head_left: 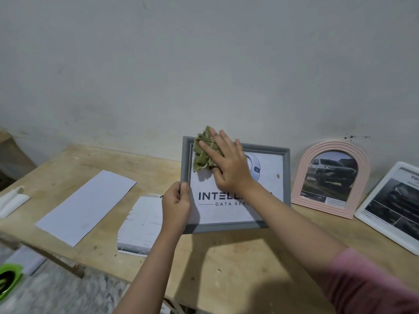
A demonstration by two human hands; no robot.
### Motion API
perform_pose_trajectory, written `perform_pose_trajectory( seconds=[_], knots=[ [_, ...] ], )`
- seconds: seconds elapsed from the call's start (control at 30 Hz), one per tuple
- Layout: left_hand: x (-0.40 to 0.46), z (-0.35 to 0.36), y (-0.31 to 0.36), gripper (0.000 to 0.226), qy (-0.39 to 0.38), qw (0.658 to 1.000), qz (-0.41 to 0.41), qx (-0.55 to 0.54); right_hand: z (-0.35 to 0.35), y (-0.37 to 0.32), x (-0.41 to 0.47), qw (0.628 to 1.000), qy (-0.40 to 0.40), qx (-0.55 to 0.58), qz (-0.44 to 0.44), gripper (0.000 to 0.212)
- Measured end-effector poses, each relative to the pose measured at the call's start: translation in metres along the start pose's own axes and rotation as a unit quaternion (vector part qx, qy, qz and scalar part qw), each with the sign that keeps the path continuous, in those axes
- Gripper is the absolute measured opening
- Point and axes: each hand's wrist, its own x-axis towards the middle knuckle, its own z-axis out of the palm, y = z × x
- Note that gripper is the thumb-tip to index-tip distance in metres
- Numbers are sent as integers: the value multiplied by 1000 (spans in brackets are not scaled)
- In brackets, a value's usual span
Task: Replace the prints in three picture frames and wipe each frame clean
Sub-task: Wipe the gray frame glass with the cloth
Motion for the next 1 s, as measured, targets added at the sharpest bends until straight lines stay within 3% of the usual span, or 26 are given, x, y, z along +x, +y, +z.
perform_pose_trajectory(
  seconds=[0.2, 0.47, 0.73, 0.83, 1.0],
  knots=[
    [3, -7, -6, 41, 19, 996, -54, -63, -4, 47, -18, 991, 28, 12, 131, 73],
    [10, -17, -5, 39, -7, 997, -39, -61, -19, 93, -33, 950, 57, -32, 305, 64],
    [1, -14, -10, 42, 3, 996, -60, -73, -26, 100, -46, 901, 109, 75, 413, 47],
    [-4, -12, -14, 50, 17, 993, -79, -84, -24, 99, -51, 885, 107, 51, 450, 25],
    [-5, -12, -13, 50, 70, 989, -102, -83, -10, 86, -72, 901, 41, 0, 432, 22]
  ],
)
